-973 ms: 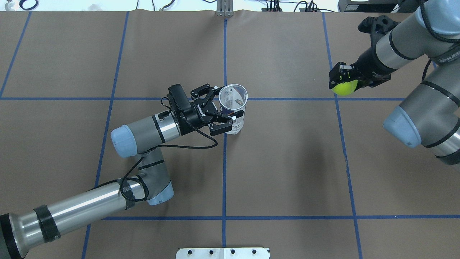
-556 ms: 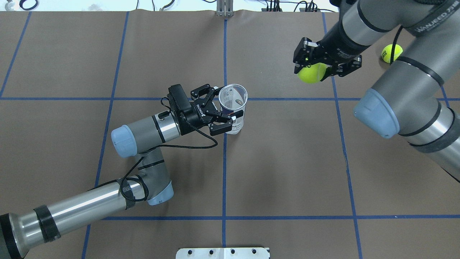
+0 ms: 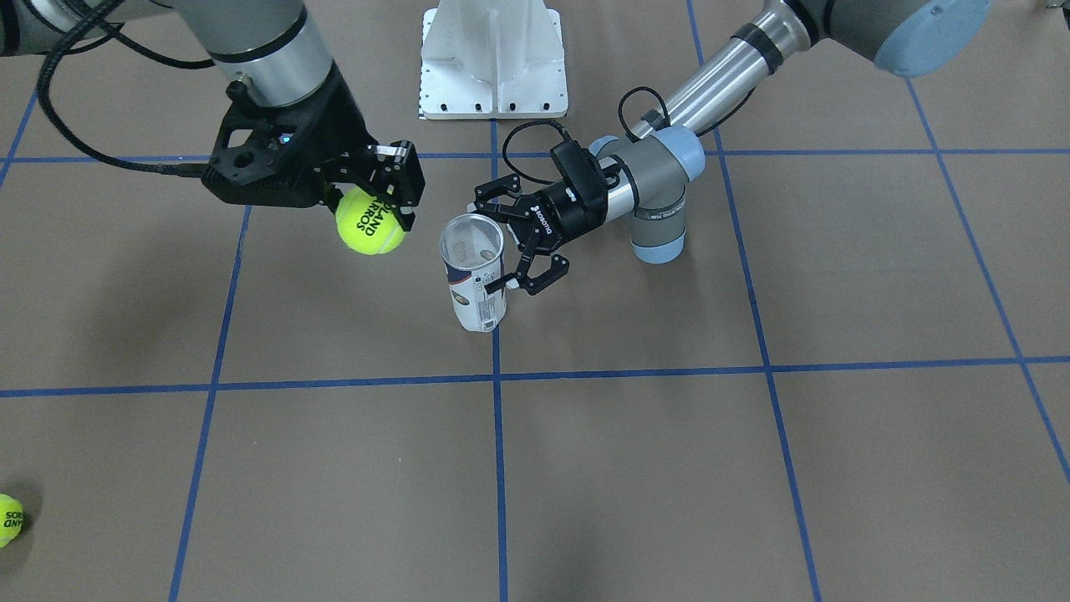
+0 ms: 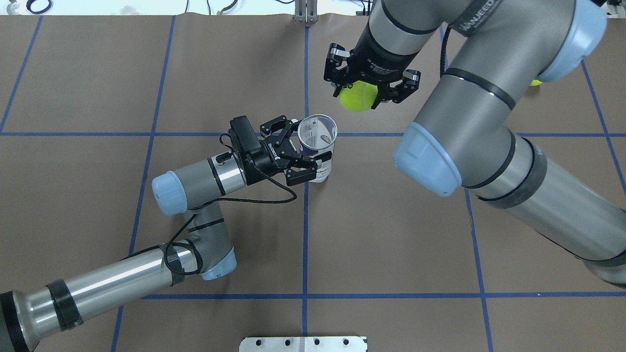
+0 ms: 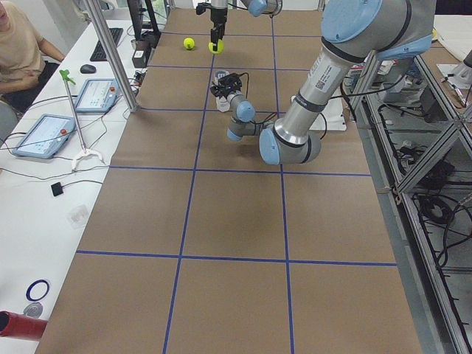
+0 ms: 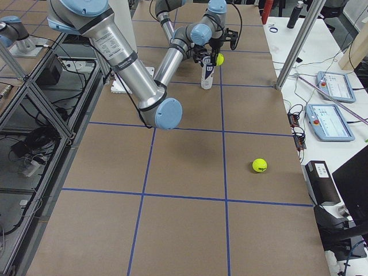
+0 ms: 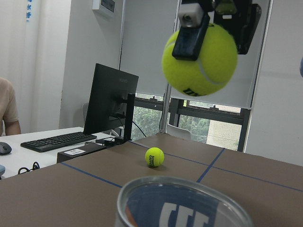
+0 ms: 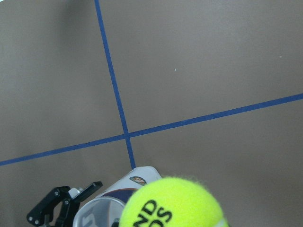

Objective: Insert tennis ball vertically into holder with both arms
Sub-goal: 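Carry the ball with the right gripper over the can's opening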

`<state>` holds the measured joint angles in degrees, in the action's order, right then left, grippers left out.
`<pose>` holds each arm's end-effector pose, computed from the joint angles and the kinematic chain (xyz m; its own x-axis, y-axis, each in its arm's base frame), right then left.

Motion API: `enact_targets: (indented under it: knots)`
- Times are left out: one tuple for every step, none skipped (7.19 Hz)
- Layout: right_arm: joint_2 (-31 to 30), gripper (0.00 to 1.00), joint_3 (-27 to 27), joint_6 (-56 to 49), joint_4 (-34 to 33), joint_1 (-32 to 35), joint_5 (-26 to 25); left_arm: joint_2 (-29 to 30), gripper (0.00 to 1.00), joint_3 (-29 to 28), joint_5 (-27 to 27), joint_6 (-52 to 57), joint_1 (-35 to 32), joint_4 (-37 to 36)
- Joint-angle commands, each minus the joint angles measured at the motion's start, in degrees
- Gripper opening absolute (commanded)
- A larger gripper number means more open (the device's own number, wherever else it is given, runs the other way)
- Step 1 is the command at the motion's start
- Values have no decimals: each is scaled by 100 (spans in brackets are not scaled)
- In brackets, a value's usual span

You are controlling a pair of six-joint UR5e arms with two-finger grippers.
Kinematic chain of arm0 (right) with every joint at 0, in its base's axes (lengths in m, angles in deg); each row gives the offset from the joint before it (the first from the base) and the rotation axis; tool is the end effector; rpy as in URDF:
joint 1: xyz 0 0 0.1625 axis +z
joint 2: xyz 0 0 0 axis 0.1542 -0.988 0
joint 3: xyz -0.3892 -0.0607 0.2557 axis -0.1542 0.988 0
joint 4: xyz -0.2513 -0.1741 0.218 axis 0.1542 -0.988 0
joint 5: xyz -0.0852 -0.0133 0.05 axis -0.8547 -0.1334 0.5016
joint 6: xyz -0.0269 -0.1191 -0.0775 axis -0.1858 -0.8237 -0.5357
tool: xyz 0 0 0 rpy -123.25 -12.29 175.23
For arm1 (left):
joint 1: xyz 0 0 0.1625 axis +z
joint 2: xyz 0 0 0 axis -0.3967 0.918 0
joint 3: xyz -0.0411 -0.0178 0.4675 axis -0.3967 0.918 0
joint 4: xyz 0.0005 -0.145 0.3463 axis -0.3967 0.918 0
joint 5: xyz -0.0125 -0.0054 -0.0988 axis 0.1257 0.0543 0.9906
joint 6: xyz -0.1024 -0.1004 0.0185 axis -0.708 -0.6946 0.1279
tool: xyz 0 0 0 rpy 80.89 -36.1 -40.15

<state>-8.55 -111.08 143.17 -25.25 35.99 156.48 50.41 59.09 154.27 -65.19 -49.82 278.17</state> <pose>-0.4262 -0.5157 0.1716 0.5627 0.2385 0.7915 -0.2383 0.9636 -0.1209 0.5946 -0.4584 0.2682 0.2269 0.8881 -0.3997 0.6889 0.1438 0.7105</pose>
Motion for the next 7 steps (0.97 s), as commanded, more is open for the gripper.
enact_targets:
  knots:
    - [304,0,300,155,-80,-441,-621,6,99,0,0,0,9,0]
    - [366,2,397,155,-89,-504,-694,6,99,0,0,0,9,0]
    - [401,8,398,155,-210,-652,-877,6,99,0,0,0,9,0]
    - [402,31,398,155,-212,-767,-1036,6,99,0,0,0,17,0]
    - [402,62,398,146,-212,-777,-1037,6,99,0,0,0,17,0]
    - [402,76,389,146,-212,-785,-1037,6,99,0,0,0,17,0]
    - [410,95,380,146,-212,-786,-1037,6,99,0,0,0,17,0]
